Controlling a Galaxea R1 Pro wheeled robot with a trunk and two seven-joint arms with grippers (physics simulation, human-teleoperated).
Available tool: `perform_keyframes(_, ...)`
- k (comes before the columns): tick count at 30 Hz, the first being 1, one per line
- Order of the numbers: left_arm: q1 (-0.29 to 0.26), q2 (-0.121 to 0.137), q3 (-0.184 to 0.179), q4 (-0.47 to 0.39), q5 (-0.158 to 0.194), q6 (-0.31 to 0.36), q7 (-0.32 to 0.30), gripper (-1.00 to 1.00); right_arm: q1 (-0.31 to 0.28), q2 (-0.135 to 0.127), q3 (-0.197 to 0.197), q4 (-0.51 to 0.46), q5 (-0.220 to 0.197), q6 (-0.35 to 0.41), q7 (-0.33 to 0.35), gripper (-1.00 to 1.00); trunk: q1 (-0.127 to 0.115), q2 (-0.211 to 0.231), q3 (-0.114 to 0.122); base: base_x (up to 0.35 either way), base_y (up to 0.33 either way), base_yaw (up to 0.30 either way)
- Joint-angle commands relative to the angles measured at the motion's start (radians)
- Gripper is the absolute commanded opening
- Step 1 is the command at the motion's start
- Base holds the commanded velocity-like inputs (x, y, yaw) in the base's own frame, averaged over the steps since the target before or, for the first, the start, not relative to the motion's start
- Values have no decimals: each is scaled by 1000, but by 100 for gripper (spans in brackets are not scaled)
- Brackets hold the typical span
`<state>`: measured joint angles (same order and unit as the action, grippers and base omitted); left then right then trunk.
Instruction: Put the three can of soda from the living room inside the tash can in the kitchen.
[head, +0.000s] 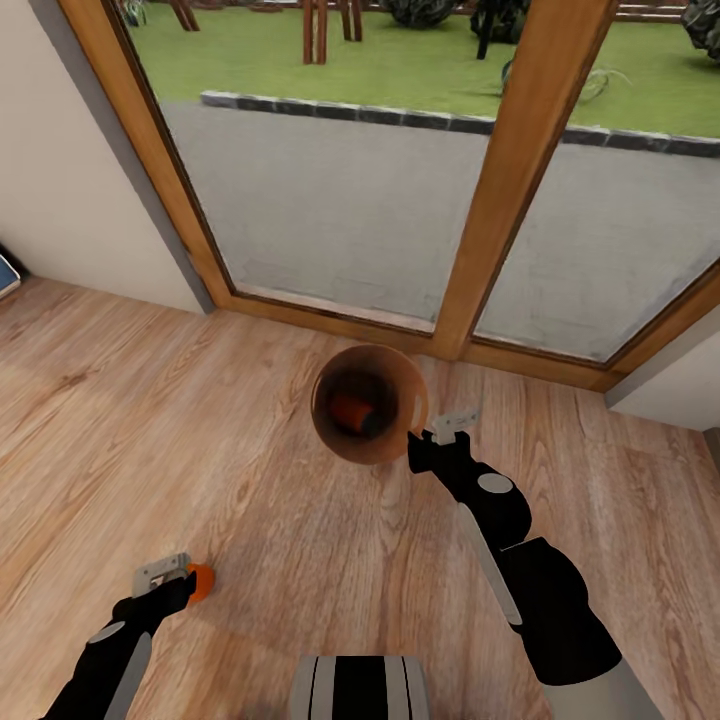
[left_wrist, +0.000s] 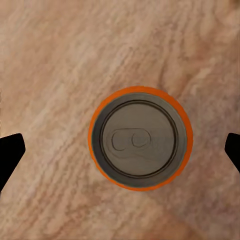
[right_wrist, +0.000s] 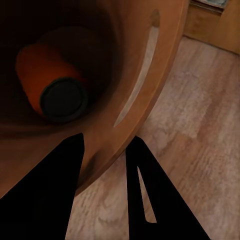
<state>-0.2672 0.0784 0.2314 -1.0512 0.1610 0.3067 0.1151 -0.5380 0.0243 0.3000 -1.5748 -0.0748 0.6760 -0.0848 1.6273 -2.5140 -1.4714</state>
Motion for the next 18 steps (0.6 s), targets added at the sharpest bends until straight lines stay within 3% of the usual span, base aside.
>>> perform_keyframes(1,0,0,0,0,0,-2,0,100,-1,0,0,-1,-3,-2,2,-100,0,0,0,119,0,0)
perform_keyframes(9,0,0,-1,-2,1,-5,-1,100,0,1,10,0,-2,-4,2,-100,0,0,0,247,0,0)
perform_keyframes(18,2,0,0,-8,2,-5,-1,100,0,2,18,1,-2,-4,2,-100,0,0,0,32,0,0)
